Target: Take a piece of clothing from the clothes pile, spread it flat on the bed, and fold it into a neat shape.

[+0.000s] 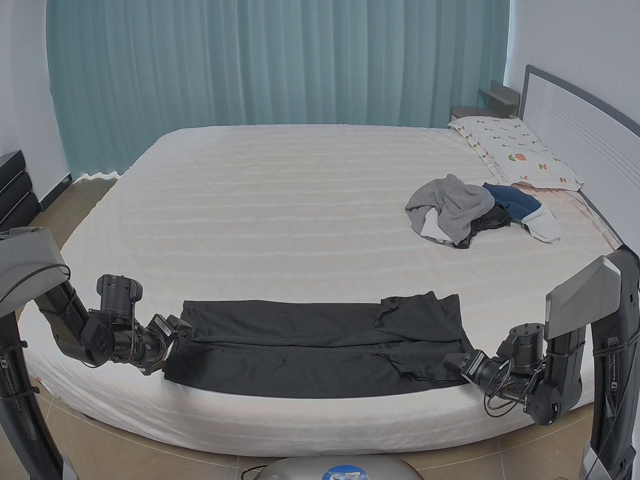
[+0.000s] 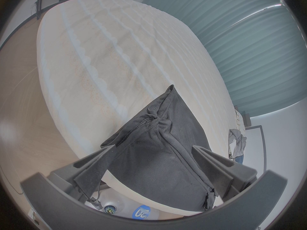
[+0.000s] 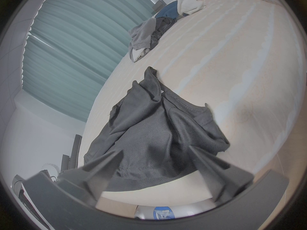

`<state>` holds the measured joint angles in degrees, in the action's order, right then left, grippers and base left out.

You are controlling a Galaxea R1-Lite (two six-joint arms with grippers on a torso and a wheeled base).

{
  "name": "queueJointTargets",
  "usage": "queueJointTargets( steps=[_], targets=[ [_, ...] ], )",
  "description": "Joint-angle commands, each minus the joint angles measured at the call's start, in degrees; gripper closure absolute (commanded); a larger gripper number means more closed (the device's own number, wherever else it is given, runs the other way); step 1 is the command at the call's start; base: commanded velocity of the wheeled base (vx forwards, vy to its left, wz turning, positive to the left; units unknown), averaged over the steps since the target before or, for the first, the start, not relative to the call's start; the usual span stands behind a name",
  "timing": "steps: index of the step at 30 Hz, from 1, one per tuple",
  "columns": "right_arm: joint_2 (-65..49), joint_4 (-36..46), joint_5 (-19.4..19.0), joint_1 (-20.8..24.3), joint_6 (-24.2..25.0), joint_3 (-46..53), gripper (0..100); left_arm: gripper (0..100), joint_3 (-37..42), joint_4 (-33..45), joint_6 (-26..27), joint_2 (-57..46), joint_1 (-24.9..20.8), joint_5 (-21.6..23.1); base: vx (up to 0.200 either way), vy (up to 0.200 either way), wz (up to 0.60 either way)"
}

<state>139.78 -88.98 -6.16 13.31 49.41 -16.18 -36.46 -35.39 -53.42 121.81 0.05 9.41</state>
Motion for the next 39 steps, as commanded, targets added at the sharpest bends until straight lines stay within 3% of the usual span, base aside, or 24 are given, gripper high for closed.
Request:
queueJointTargets(
  steps=[1,15,16,22,27,31,39],
  targets=[
    [0.06,-0.58,0.09,-0.04,-0.37,0.71,100,0,-0.01,-0.03,-0.02,0.18,0.04,-0.01,0.0,0.0,0.0],
    [-0.38,-0.58,0.0,-1.8,-1.77,1.67,100,0,0.16,0.06,1.21,0.1,-0.05,0.08,0.0,0.0,0.0],
    [-0.47,-0.67,0.0,-1.71,-1.68,1.76,0,0,0.16,0.06,2.0,0.1,-0.05,0.08,0.0,0.0,0.0],
    [-5.39,-0.67,-0.79,-2.33,-0.19,3.08,0,0,-0.01,0.15,1.39,-0.43,0.13,-0.01,0.0,0.0,0.0],
    [-10.23,-0.58,-3.25,-6.19,4.03,3.96,0,0,-0.89,0.15,-1.95,-0.52,0.13,0.08,0.04,0.0,0.0],
    [-10.67,-0.58,-6.85,-10.41,4.29,3.7,0,0,-0.89,0.15,-2.3,-0.61,0.04,0.17,0.2,0.0,0.0],
    [-9.52,-0.58,-7.2,-11.73,4.2,3.17,0,0,-1.68,0.23,-2.39,-0.26,0.04,0.17,0.1,0.0,0.0]
  ],
)
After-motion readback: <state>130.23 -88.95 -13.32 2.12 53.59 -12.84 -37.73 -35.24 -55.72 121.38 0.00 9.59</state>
